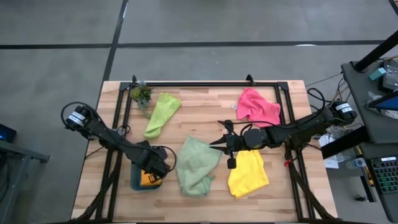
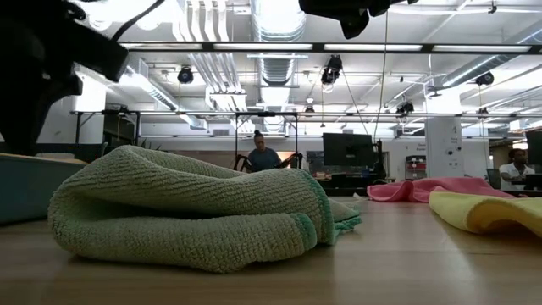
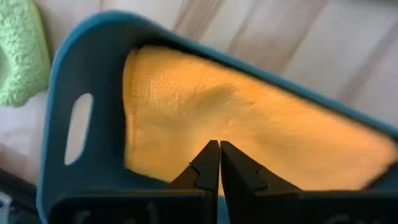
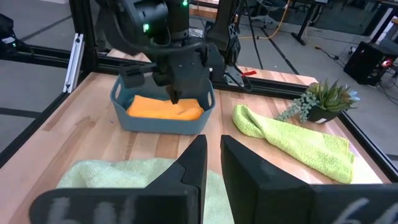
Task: Fold microfiber towels
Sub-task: Put the orange microfiber cloth into the blue bin
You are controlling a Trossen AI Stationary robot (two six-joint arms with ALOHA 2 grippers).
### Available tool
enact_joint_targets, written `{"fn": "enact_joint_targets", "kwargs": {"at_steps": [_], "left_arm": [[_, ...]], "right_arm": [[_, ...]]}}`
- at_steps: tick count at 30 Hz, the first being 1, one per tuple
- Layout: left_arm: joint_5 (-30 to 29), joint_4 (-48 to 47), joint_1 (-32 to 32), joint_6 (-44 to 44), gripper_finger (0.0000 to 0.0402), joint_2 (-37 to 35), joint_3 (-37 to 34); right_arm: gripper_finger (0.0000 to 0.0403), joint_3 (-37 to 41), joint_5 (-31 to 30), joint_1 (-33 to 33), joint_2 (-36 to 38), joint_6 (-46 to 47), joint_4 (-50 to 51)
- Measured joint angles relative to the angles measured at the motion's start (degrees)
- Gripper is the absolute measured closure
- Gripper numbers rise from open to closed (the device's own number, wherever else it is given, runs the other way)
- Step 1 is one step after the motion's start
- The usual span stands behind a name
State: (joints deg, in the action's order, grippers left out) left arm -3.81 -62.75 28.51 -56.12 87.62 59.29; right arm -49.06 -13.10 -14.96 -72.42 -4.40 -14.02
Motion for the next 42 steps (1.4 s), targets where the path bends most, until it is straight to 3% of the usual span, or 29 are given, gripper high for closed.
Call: {"fn": "enact_joint_targets", "kwargs": {"at_steps": [8,24,33,42], "left_arm": [[0.2,15.8,0.0,6.0,0.0401,-1.2,-1.7],[0.7,14.4,0.0,5.5,0.0402,-1.2,-5.2],[7.9,15.7,0.1,7.1,0.0402,-1.0,-6.6],[8.3,15.1,0.0,10.2,0.0402,-1.4,-6.1]], "right_arm": [[0.0365,0.0,0.0,0.0,0.0,0.0,0.0],[0.0365,0.0,0.0,0.0,0.0,0.6,0.1],[0.0365,0.0,0.0,0.0,0.0,0.8,0.3],[0.0365,0.0,0.0,0.0,0.0,0.8,0.3]]}}
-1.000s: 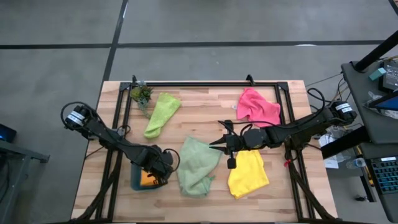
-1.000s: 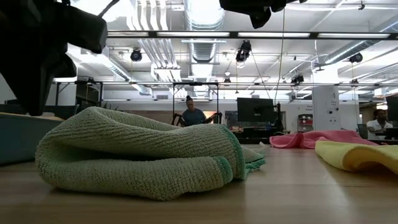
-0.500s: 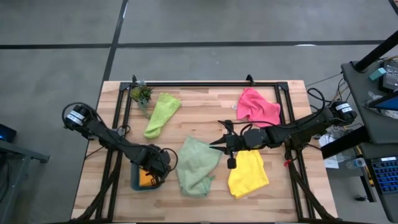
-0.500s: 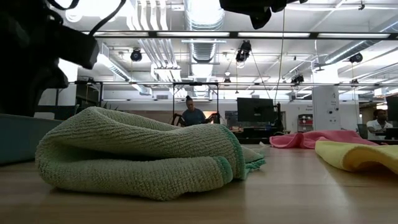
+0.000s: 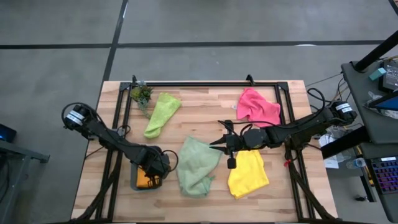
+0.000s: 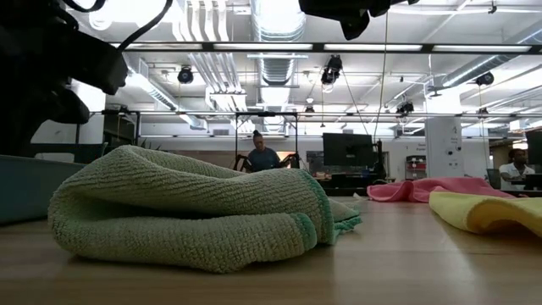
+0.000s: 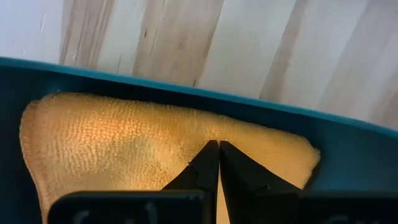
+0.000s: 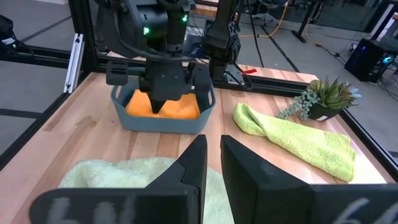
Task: Fold microfiber towels
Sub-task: Put the orange microfiber cloth into the blue bin
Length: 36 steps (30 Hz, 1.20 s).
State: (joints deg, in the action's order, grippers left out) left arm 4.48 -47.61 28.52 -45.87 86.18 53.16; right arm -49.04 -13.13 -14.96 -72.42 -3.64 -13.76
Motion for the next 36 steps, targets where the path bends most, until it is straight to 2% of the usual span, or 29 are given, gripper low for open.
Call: {"fn": "enact_joint_targets", "kwargs": {"at_steps": [5,12,21,28,36], "left_arm": [[-0.8,-3.3,0.0,1.4,0.0402,-0.9,2.0],[-2.2,-0.6,0.0,2.8,0.0402,-0.1,-0.1],[-4.3,-3.3,-0.1,2.9,0.0402,-0.3,1.1],[-12.2,-5.7,-0.2,4.6,0.0402,-2.2,0.3],[-14.1,-0.4,-0.3,4.2,0.0402,-1.9,-4.5]], "right_arm": [[0.0365,0.0,0.0,0.0,0.0,0.0,0.0],[0.0365,0.0,0.0,0.0,0.0,0.8,0.0],[0.0365,0.0,0.0,0.0,0.0,1.0,0.2],[0.0365,0.0,0.0,0.0,0.0,1.1,0.2],[0.0365,0.0,0.0,0.0,0.0,1.1,0.2]]}}
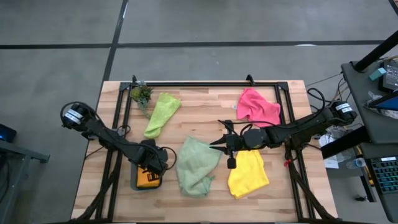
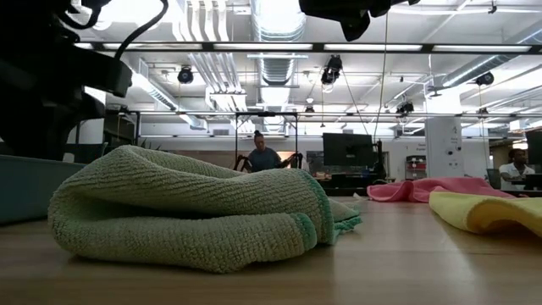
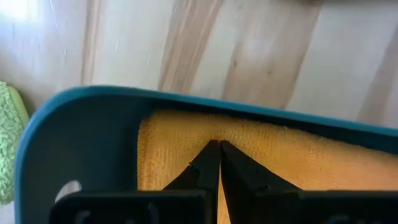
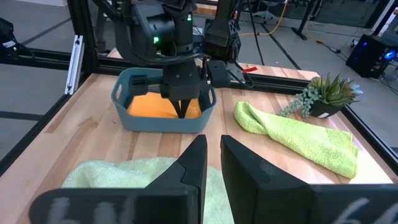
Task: Fold microfiber towels
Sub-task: Put the orange microfiber cloth into the blue bin, then fold the light green microfiber cloth
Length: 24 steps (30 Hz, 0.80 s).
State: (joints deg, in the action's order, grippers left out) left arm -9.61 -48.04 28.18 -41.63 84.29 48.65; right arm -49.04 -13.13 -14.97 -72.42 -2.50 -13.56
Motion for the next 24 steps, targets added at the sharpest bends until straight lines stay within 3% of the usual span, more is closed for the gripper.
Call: {"fn": "enact_joint_targets", "kwargs": {"at_steps": [9,14,18,24], "left_arm": [[-0.6,-3.9,0.0,0.4,0.0402,-2.1,2.5],[-6.0,-3.3,0.0,4.2,0.0402,-6.4,4.0],[-11.8,4.1,-0.3,13.1,0.0402,-10.7,3.6],[-12.9,24.1,-4.1,31.2,0.0402,-15.2,0.2]], "right_arm": [[0.0365,0.0,0.0,0.0,0.0,0.2,0.0],[0.0365,0.0,0.0,0.0,-0.1,1.4,0.7],[0.0365,0.0,-0.5,0.1,-1.5,5.3,1.6],[0.0361,0.0,-0.5,2.3,-3.9,15.7,7.9]]}}
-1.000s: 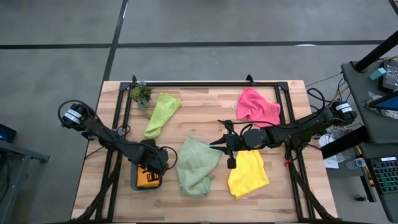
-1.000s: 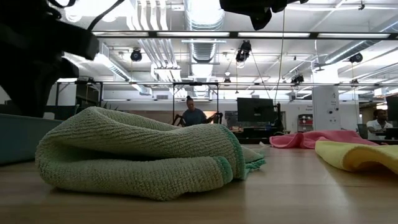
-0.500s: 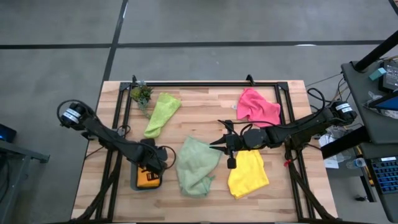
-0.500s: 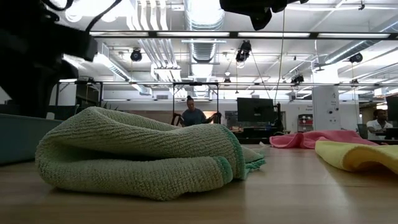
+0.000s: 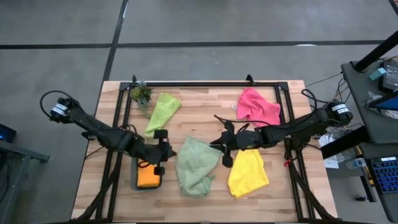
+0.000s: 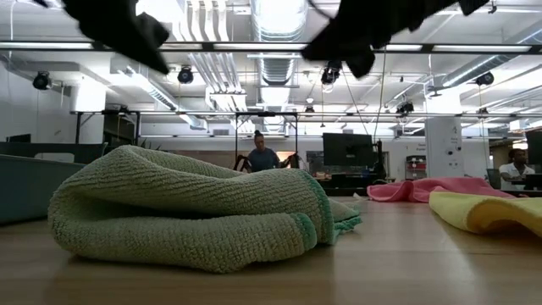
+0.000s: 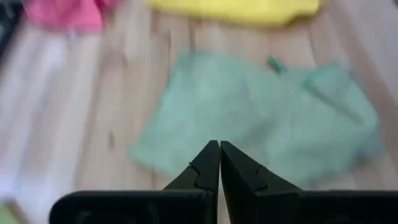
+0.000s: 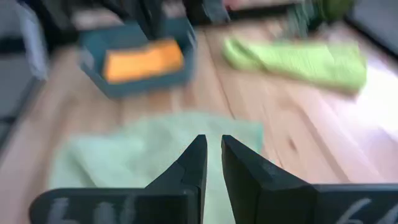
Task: Fold microfiber towels
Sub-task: Fold the light green microfiber cloth
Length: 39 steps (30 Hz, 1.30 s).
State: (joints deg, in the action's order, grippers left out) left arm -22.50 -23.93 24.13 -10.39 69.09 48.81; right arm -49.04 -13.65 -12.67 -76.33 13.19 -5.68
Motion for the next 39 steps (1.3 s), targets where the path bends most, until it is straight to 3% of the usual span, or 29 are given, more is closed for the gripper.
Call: {"fn": "enact_joint_targets", "kwargs": {"at_steps": [4,9,15,24,29,37,39], "left_arm": [[0.8,8.2,-3.8,8.9,0.0402,-0.3,-2.5],[1.6,15.0,-9.1,15.1,0.0402,1.1,-4.9],[1.6,19.5,-12.6,15.6,0.0402,2.1,-6.5],[1.9,20.8,-12.2,13.7,0.0402,2.1,-6.8],[1.9,20.9,-12.2,13.7,0.0402,2.1,-6.9],[1.8,20.9,-12.2,13.6,0.0402,2.1,-6.9],[1.8,21.0,-12.2,13.6,0.0401,2.1,-6.7]], "right_arm": [[0.0340,0.0,0.5,1.7,-2.1,4.1,7.0],[0.0286,0.0,2.7,4.6,-5.4,5.6,10.7],[0.0226,0.0,10.5,5.9,-10.4,4.2,14.7],[0.0201,0.0,10.4,5.9,-18.7,5.3,13.1],[0.0229,-0.2,9.7,5.9,-22.3,4.8,8.0],[0.0372,0.0,9.1,5.9,-22.7,1.2,2.7],[0.0386,0.0,8.3,5.9,-21.6,-0.7,3.1]]}}
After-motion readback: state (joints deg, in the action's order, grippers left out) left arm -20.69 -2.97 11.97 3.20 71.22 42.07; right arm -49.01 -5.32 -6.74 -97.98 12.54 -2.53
